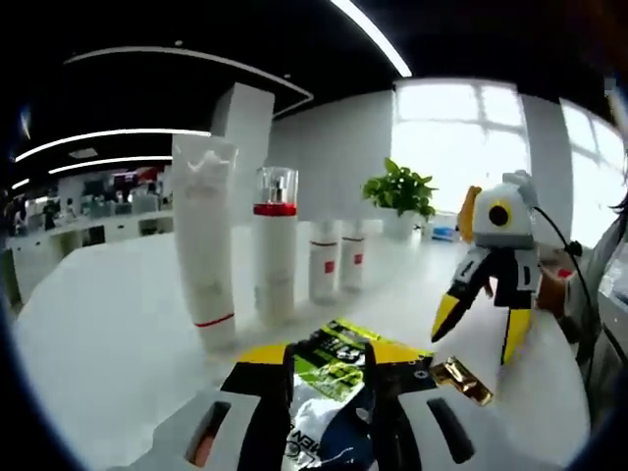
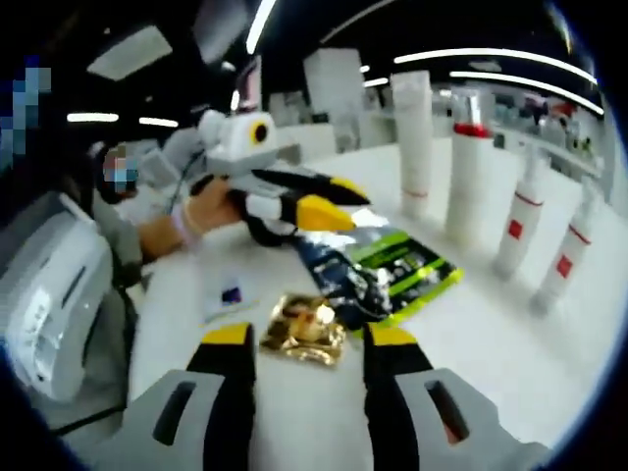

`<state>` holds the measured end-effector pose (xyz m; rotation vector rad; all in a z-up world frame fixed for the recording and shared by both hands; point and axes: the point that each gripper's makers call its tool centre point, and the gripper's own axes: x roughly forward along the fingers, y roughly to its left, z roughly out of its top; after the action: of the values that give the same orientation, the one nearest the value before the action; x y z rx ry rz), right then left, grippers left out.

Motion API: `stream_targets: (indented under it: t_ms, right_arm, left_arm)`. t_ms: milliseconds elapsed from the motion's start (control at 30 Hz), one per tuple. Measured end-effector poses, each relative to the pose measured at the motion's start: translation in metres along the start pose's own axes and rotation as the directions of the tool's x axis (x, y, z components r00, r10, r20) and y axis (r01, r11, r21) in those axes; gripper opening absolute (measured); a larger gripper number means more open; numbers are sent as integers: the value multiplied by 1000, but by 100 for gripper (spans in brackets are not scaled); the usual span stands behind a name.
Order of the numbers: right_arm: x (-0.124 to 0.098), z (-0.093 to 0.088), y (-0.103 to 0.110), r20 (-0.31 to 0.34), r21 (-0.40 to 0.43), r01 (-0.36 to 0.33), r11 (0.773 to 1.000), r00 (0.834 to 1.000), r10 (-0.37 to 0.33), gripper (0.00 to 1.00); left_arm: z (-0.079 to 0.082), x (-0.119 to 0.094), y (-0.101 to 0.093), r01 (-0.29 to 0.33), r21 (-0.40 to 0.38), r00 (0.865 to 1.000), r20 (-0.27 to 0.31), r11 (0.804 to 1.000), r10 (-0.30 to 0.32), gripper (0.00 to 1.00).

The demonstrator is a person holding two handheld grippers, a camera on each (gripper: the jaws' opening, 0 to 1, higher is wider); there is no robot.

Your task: Arrange the skincare products in the storage area until every visible bottle or jar stands upright without overlapping.

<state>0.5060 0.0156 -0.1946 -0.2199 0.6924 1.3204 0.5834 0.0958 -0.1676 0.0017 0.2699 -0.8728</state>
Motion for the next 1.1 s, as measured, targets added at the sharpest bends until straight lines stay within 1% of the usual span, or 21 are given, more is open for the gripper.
stream_targets:
  t_ms: [33,67,100,133,167,200,233,333,367,433,467,500,533,567,667,733,867,967,1000,1067,1100]
  right_arm:
    - [-3,-5,5,-38,48,-42,998,998,44,40]
    - [-4,-6,12,-36,135,-97,986,994,103,47]
    - [-5,-12,23,-57,242,-176,954,979,195,55]
    - [-6,-16,27,-83,270,-201,942,970,231,61]
    - [-6,-14,33,-31,291,-240,926,965,260,61]
    - [-4,-18,35,-35,306,-240,921,964,263,60]
    - [-2,-18,32,-38,302,-225,926,968,248,59]
    - [1,-18,28,-43,300,-186,936,977,208,52]
    - [0,-17,28,-45,310,-184,933,977,208,52]
    - [0,-15,28,-37,314,-189,930,977,211,53]
    - [-1,-13,27,-36,317,-193,928,976,215,53]
    - [0,-13,24,-38,306,-186,934,978,207,53]
    - [1,-13,25,-38,299,-177,938,980,197,53]
    - [1,-11,23,-31,301,-178,937,980,196,53]
    - [1,-8,16,-21,305,-156,940,985,170,53]
    - [2,-8,16,-19,305,-153,940,986,166,52]
    - [6,-7,20,-5,343,-163,925,985,175,49]
    - [10,-8,11,-1,386,-129,913,990,141,38]
    - [11,-10,9,-4,396,-120,910,991,132,31]
    - [14,-11,4,-3,434,-106,895,993,119,22]
    - [16,-14,2,-13,447,-97,889,993,114,14]
  left_arm:
    - [1,0,-10,44,12,999,-1,999,-44,25]
    - [-1,0,-22,101,21,995,-27,995,-101,25]
    - [-4,0,-32,140,26,989,-57,990,-138,25]
    - [-8,1,-39,165,40,983,-84,986,-161,25]
    - [-14,1,-46,190,91,976,-124,978,-178,25]
    - [-20,2,-49,197,128,973,-150,972,-177,25]
    - [-26,3,-51,195,145,969,-182,970,-168,25]
    - [-37,5,-54,202,145,959,-229,969,-166,22]
    - [-42,5,-55,214,140,953,-245,967,-175,18]
    - [-49,6,-57,224,138,944,-278,965,-179,14]
    - [-54,6,-56,222,155,939,-300,963,-168,12]
    - [-60,7,-52,214,208,934,-329,955,-138,10]
    - [-53,11,-55,200,217,954,-267,956,-139,9]
    - [-57,9,-56,210,213,946,-292,954,-143,8]
    - [-57,8,-59,236,204,941,-292,950,-171,1]
    - [-57,9,-58,233,197,943,-285,952,-172,1]
    - [-56,10,-58,230,200,945,-279,953,-169,1]
    - [-56,11,-57,228,209,946,-279,951,-165,1]
    - [-56,11,-57,228,209,946,-279,951,-165,0]
    - [-55,11,-57,228,209,946,-279,951,-166,0]
    - [-55,11,-57,229,208,946,-279,951,-167,0]
